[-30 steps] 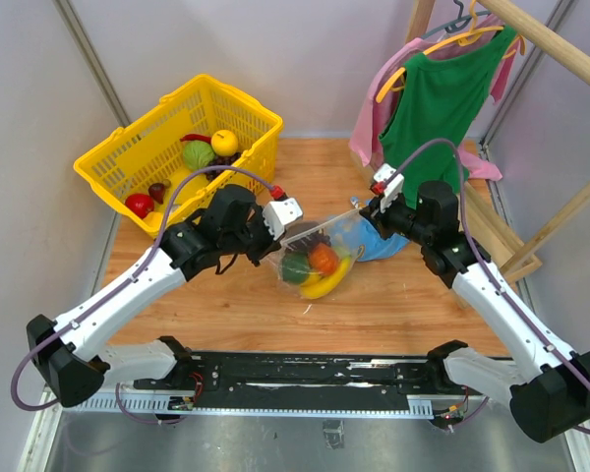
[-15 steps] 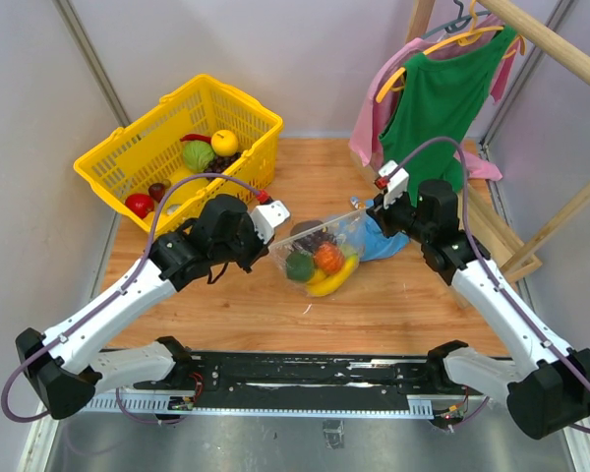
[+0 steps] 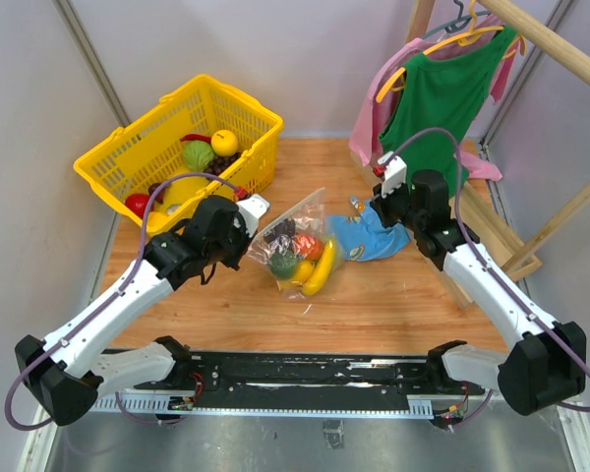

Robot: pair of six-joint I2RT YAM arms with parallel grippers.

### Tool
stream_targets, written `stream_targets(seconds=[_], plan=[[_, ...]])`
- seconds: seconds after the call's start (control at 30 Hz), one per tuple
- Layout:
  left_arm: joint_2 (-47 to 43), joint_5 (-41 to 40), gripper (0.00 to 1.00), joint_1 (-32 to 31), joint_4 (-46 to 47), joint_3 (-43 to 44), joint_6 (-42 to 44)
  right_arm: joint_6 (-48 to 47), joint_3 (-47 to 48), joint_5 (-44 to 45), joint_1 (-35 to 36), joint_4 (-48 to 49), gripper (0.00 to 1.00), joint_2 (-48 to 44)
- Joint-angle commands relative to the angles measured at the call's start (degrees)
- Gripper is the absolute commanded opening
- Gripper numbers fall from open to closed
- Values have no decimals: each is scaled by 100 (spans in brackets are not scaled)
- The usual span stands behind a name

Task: Place the food in the zip-top bag and seal the zipper
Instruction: Place the zipper food storage bag at the center of the board, then reset both arms

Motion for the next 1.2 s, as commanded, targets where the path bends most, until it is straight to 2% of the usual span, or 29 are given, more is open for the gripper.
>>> stream_targets(seconds=[0.0, 0.13, 0.3, 0.5, 0.57, 0.63, 0.7, 0.97, 1.17], plan=[[35, 27, 0, 47, 216, -33, -786, 265, 356, -162, -50, 403, 1, 359], [125, 78, 1, 47, 425, -92, -1513, 529, 594, -475, -51, 404, 3, 761], [-96, -545, 8, 99, 258, -229, -2326, 828, 705, -198, -54, 386, 35, 777], [-565, -1181, 17, 178, 96, -429, -3273, 1155, 743, 617, -75, 114, 62, 528], [-802, -1347, 25, 178, 155, -533, -3431, 1250, 744, 797, -95, -13, 72, 423], [-1084, -1438, 37, 179, 248, -606, -3464, 1356, 740, 952, -105, -158, 82, 286], [-1401, -1444, 46, 179, 389, -666, -3389, 1419, 697, 1082, -101, -288, 100, 105], [-2775, -1765, 72, 179, 843, -941, -3073, 1962, 516, 2127, -103, -1148, 98, -898], [-3946, -2356, 82, 179, 1375, -1516, -2717, 1921, -86, 2710, -106, -1099, 98, -2312]])
